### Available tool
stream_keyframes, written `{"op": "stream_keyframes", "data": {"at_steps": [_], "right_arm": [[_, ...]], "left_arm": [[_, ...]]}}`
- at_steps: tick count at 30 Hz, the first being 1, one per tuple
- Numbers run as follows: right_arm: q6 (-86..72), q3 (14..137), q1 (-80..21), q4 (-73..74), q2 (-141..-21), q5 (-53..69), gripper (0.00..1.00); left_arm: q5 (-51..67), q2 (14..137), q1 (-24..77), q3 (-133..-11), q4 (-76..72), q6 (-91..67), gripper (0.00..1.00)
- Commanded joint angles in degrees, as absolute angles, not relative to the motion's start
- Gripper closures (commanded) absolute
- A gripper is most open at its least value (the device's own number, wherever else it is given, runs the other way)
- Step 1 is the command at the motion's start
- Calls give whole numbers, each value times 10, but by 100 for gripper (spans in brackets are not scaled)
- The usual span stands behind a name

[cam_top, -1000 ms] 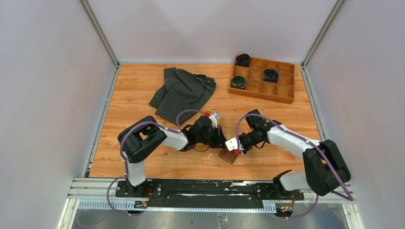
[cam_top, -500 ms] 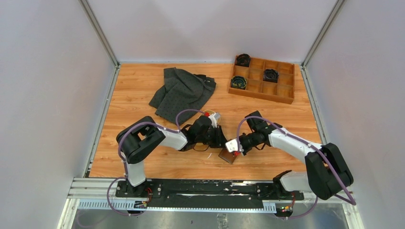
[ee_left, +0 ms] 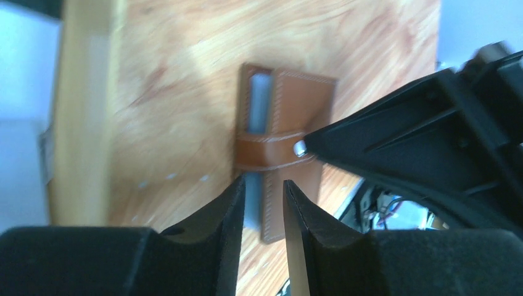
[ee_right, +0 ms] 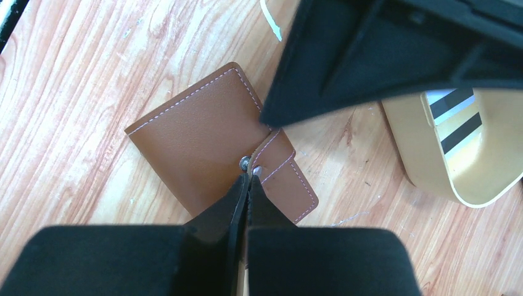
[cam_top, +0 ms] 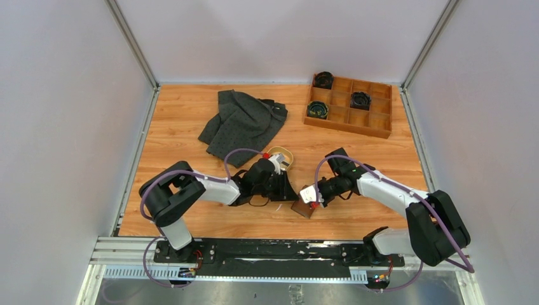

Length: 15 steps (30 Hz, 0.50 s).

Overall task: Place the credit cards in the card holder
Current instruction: Close the card holder at the center of the board.

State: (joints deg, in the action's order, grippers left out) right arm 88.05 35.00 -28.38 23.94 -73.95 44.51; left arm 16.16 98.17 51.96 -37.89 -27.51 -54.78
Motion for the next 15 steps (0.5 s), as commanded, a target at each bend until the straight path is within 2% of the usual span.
{"op": "stream_keyframes", "data": {"at_steps": [1,7,15], "right_arm": [[874,345,-291,268,-736,436,100],[873,352,-292,271,-734,439,100],[875,357,-292,280,-725,442,100]], "left_arm": [[133,953,523,-342,-212,-530,70],[148,954,529,-341,-212,-531,77],[110,912,532,-335,-200,-528,72]]}}
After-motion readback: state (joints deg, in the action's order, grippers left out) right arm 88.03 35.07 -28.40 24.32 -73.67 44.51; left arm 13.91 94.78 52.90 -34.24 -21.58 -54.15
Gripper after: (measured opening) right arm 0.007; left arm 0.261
